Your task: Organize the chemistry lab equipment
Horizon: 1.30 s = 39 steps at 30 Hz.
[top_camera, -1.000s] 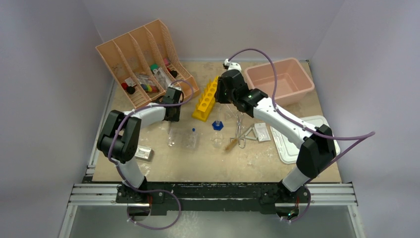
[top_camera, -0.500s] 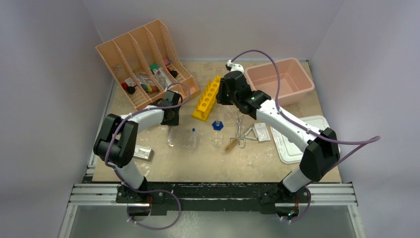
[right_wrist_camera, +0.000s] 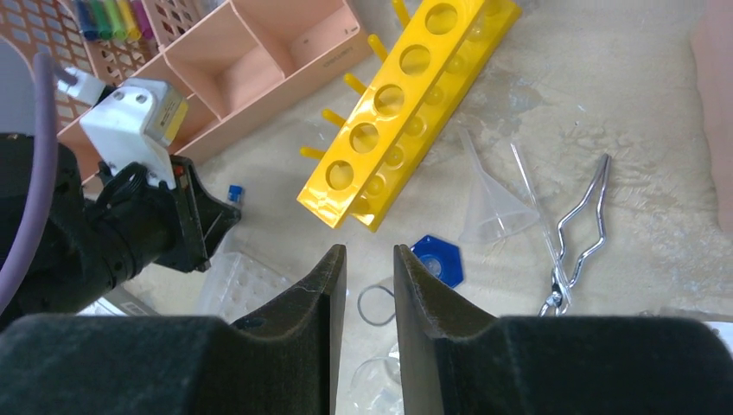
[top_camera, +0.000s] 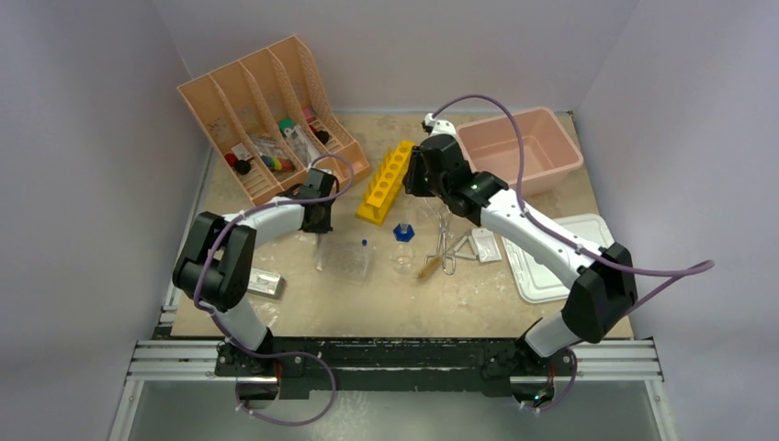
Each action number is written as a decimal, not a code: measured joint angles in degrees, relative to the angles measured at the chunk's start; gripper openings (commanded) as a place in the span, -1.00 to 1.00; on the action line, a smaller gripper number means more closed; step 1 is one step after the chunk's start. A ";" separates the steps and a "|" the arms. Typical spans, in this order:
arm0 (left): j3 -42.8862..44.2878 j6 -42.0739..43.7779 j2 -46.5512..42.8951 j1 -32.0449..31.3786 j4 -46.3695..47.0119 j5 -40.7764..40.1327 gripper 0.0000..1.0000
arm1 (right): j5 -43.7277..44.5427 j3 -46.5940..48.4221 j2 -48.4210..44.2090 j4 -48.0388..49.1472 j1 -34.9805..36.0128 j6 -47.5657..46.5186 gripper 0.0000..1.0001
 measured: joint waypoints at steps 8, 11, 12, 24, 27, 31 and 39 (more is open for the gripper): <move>2.36 4.13 -1.42 0.00 -0.44 2.29 -1.00 | -4.46 -0.02 -4.61 3.28 -0.39 -5.86 -0.20; 2.58 5.60 -6.19 0.00 -0.22 4.66 -1.00 | -9.42 1.49 -4.66 3.80 -1.27 -6.49 -0.11; 2.64 5.88 -7.91 0.00 -0.20 5.42 -1.00 | -10.80 1.84 -4.66 3.78 -1.55 -6.43 -0.08; 5.55 8.13 -22.88 0.00 3.17 25.62 -1.00 | -30.01 15.02 2.05 -0.61 -2.78 -2.60 0.20; 7.02 8.11 -22.91 -0.02 3.17 30.84 -1.00 | -32.04 22.45 7.26 -4.20 -2.75 -1.95 0.20; 7.82 8.17 -23.98 -0.02 3.21 34.42 -1.00 | -32.89 27.32 11.63 -8.31 -2.73 0.02 0.20; 8.35 9.66 -26.97 -0.02 3.23 38.01 -1.00 | -36.33 27.36 14.47 -12.24 -2.73 4.68 -0.01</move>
